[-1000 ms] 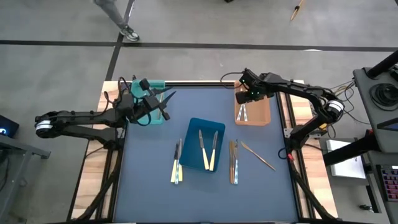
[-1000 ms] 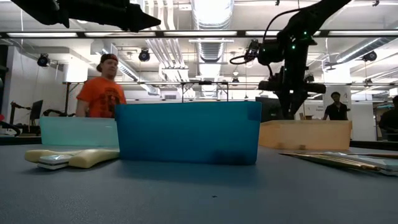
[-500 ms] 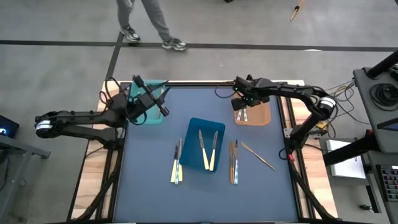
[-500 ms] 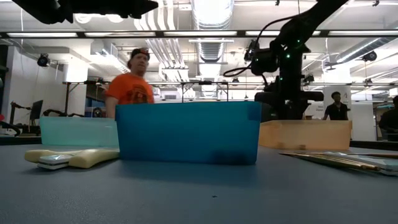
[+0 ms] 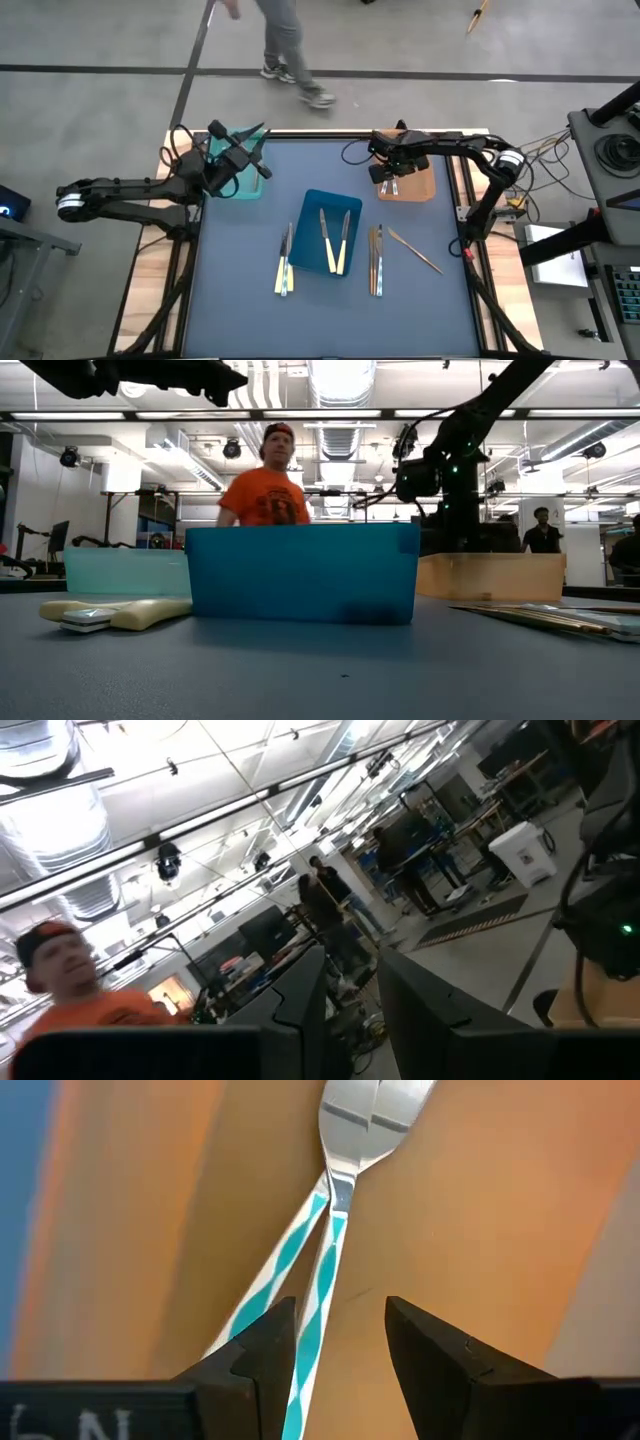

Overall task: Sort silverware by color (type)
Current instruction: Put the left blue and white knife into the orange bin

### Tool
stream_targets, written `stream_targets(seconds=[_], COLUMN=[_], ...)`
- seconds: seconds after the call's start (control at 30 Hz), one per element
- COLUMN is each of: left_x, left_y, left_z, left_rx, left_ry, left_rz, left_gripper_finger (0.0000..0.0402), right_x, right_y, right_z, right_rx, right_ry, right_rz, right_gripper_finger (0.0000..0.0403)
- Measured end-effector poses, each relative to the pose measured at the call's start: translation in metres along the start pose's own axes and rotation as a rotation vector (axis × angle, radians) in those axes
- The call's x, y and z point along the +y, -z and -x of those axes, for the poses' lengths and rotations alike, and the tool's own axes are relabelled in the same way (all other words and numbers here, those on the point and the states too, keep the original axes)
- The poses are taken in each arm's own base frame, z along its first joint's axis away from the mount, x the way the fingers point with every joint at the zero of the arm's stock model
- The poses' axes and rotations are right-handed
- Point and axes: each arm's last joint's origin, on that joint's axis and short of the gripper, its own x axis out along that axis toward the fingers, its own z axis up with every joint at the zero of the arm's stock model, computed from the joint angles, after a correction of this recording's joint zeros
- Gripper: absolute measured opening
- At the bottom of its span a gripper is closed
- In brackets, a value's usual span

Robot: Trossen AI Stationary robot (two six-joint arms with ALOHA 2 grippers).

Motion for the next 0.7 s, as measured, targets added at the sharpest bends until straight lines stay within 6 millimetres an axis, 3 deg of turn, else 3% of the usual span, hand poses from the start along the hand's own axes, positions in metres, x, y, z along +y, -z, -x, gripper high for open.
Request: stream_targets(seconds=[0.37,0.7], left_x=[-0.001,-0.001], left_y=[0.001,0.001], left_z=[0.000,0.000], left_rx=[0.004,0.004], left_ry=[0.005,0.006], left_rz=[-0.003,-0.004], left_gripper_finger=[0.0077,0.0077], right_x=[0.005,0.004], right_y=[-0.001,-0.001], right_z=[-0.015,-0.014], right_rx=[0.034,0.025], right_ry=[0.014,0.016], right_rz=[0.014,0.005], right_gripper_finger=[0.0133,0.0044])
